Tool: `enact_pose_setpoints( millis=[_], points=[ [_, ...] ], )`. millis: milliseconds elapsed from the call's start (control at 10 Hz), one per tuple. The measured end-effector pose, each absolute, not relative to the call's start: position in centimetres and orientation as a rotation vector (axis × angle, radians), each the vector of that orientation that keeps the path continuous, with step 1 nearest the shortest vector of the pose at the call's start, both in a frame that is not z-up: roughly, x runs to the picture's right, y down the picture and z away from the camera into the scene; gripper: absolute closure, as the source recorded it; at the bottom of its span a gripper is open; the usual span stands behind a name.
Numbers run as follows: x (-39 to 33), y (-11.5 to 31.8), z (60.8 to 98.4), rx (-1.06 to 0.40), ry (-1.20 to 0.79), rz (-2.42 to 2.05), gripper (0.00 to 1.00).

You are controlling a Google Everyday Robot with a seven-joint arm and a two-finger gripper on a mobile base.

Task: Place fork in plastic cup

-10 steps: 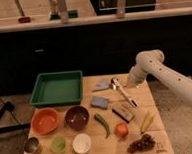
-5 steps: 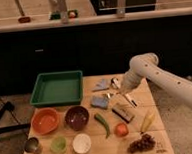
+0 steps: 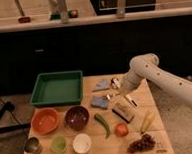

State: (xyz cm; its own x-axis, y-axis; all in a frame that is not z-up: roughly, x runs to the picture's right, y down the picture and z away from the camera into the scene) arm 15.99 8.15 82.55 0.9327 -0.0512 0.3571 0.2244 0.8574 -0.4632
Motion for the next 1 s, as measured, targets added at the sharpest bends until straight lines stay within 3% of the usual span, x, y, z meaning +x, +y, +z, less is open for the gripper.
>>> enact_pose_setpoints(
  millis=[600, 1000],
  points=[
    [15.6, 7.9, 82.2, -0.505, -0.347, -0.182, 1.0],
    [7.9, 6.7, 78.9, -0.443, -0.403, -0.387, 1.0]
  ],
)
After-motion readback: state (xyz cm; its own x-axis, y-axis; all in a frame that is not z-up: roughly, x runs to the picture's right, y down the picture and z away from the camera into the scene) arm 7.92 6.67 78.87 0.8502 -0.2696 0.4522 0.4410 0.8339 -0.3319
